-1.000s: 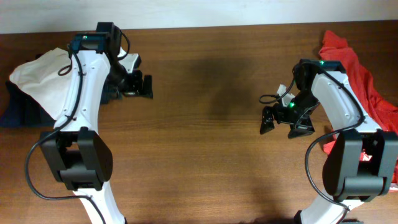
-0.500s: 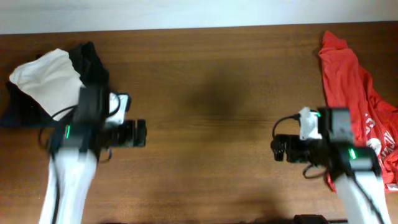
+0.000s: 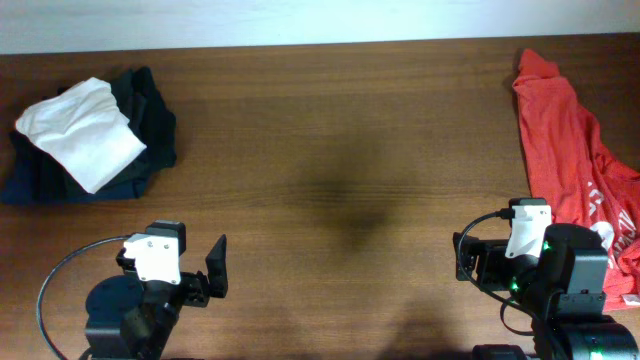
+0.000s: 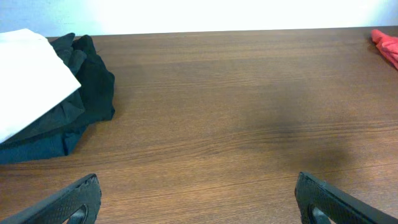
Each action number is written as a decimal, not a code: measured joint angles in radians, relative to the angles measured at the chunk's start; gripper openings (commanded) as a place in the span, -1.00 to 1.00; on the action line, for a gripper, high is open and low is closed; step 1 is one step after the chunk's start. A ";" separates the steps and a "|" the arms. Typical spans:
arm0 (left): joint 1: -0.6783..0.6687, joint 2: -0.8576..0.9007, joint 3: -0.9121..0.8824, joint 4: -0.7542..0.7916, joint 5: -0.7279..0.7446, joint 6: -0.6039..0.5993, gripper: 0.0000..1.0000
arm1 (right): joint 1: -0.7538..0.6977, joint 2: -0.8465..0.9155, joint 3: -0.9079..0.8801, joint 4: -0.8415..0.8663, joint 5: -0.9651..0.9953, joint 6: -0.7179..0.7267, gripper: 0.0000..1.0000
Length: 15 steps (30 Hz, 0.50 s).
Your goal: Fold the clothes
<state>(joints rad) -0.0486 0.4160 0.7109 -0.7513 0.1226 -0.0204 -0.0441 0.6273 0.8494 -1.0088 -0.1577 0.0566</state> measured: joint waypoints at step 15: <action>0.000 0.001 -0.003 -0.003 0.000 0.000 0.98 | 0.022 -0.605 -0.397 0.470 0.020 -0.005 0.98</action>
<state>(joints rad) -0.0486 0.4168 0.7074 -0.7547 0.1223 -0.0204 -0.0223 0.0227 0.4526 -0.5392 -0.1379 0.0521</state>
